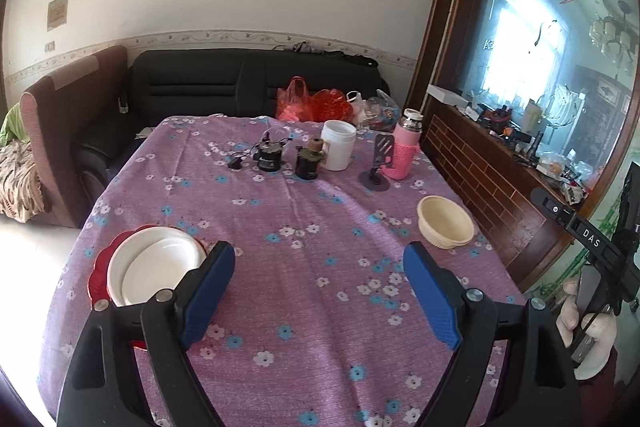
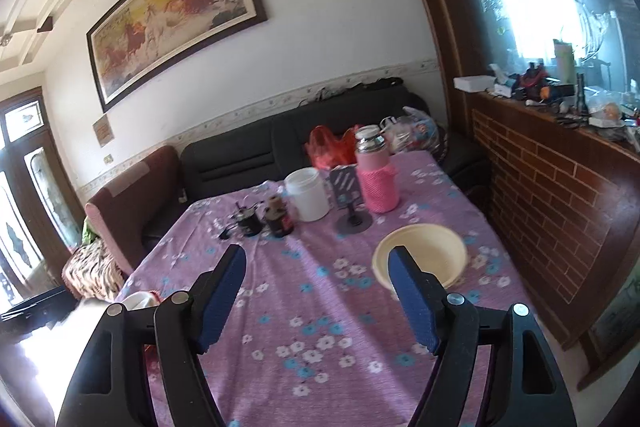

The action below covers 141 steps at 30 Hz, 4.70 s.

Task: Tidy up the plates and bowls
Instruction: 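Move both tools away from the stack toward the cream paper bowl, then close the left and right grippers on the cream paper bowl's rim, then lift the cream paper bowl with both grippers and carry it to the stack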

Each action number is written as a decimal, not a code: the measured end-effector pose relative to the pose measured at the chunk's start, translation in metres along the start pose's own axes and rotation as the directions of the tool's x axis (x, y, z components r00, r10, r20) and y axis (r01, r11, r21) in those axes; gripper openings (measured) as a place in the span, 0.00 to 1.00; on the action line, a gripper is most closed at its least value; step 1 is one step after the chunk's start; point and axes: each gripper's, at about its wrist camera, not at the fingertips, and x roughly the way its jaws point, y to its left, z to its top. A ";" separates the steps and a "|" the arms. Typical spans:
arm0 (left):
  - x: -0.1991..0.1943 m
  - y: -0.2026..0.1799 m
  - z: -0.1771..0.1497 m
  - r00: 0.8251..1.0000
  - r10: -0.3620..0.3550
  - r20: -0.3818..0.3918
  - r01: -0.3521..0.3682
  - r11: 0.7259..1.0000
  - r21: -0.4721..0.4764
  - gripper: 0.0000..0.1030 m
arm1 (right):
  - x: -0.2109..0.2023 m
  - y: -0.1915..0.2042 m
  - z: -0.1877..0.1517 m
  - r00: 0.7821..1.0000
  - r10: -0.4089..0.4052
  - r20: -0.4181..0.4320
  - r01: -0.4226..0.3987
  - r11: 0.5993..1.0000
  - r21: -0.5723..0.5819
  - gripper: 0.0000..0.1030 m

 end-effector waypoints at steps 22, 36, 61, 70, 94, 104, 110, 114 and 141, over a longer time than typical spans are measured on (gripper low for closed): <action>0.073 -0.124 0.089 0.990 -0.119 -0.081 0.131 0.977 0.169 0.86 | -0.040 -0.097 0.095 0.979 -0.202 -0.010 0.202 0.978 0.052 0.84; 0.244 -0.137 0.048 0.929 -0.124 -0.349 0.135 0.991 0.006 0.86 | 0.059 -0.147 0.060 0.962 -0.185 -0.202 0.218 0.964 0.152 0.84; 0.377 -0.162 0.015 0.891 -0.067 -0.450 0.074 0.997 -0.002 0.83 | 0.216 -0.188 -0.023 0.952 -0.145 -0.270 0.223 0.932 0.287 0.63; 0.405 -0.177 0.007 0.878 -0.063 -0.475 0.081 0.997 0.019 0.51 | 0.236 -0.197 -0.041 0.930 -0.129 -0.344 0.229 0.935 0.271 0.54; 0.428 -0.198 -0.011 0.872 -0.054 -0.487 0.088 0.995 0.047 0.21 | 0.252 -0.196 -0.057 0.908 -0.135 -0.397 0.239 0.944 0.225 0.35; 0.427 -0.195 -0.011 0.866 -0.087 -0.493 0.105 0.994 0.008 0.13 | 0.251 -0.191 -0.060 0.910 -0.137 -0.392 0.233 0.949 0.210 0.22; 0.421 -0.188 -0.009 0.868 -0.101 -0.486 0.105 0.994 -0.019 0.13 | 0.247 -0.187 -0.059 0.920 -0.129 -0.370 0.220 0.952 0.214 0.16; 0.413 -0.182 -0.007 0.874 -0.102 -0.476 0.103 0.994 -0.024 0.13 | 0.245 -0.182 -0.058 0.927 -0.120 -0.356 0.203 0.957 0.207 0.16; 0.331 -0.098 -0.007 0.922 -0.031 -0.387 -0.002 0.996 -0.086 0.13 | 0.241 -0.081 -0.061 0.938 -0.031 -0.344 0.042 0.999 0.026 0.16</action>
